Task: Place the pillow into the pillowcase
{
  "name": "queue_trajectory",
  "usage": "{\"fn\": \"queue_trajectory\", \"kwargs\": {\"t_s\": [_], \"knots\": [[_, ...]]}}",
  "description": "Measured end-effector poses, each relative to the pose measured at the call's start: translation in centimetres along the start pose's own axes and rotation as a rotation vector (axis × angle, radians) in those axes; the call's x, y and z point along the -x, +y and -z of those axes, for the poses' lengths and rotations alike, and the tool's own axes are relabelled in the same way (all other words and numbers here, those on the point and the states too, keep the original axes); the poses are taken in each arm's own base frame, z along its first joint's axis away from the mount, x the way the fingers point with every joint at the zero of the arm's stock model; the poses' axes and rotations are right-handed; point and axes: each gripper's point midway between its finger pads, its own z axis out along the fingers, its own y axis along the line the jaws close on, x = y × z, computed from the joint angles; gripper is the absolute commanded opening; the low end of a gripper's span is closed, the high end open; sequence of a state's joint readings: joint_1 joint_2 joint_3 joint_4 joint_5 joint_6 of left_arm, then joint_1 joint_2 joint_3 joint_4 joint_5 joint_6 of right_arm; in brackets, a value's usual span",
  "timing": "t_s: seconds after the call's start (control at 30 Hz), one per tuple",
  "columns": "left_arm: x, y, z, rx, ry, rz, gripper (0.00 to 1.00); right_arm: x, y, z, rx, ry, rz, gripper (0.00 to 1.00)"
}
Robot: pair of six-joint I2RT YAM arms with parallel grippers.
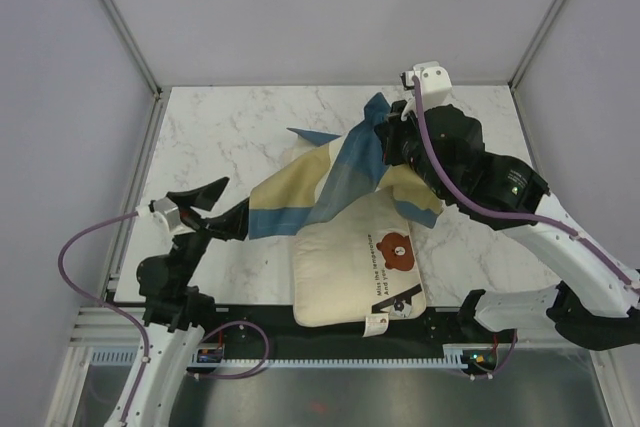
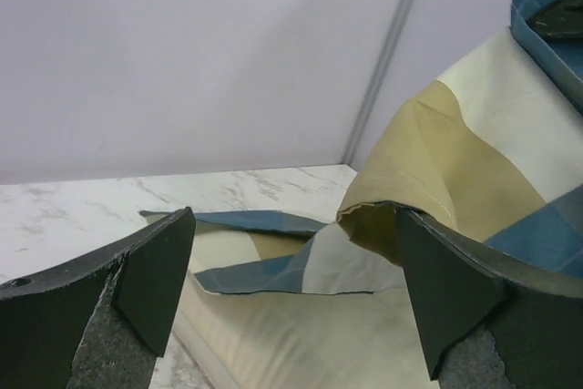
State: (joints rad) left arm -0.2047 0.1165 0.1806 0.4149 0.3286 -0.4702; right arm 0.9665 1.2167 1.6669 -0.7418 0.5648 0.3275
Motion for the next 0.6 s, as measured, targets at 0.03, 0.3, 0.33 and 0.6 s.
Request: {"fn": "queue_trajectory", "kwargs": {"t_s": [0.03,0.3,0.33,0.6], "knots": [[0.6,0.2,-0.2,0.015,-0.007,-0.014,1.0,0.3,-0.1,-0.2,-0.003,-0.002,-0.002,0.0],[8.1,3.8,-0.9,0.321,-0.124,-0.152,1.0,0.4,-1.7,-1.9,-0.021,0.026,-0.011,0.0],[8.7,4.0,-0.9,0.34,-0.126,-0.166,1.0,0.4,-1.8,-2.0,-0.022,0.028,-0.013,0.0],[5.4,1.2,-2.9,0.106,0.084,-0.274,0.99,0.4,-2.9,-2.5,-0.02,0.041,-0.021,0.0]]}}
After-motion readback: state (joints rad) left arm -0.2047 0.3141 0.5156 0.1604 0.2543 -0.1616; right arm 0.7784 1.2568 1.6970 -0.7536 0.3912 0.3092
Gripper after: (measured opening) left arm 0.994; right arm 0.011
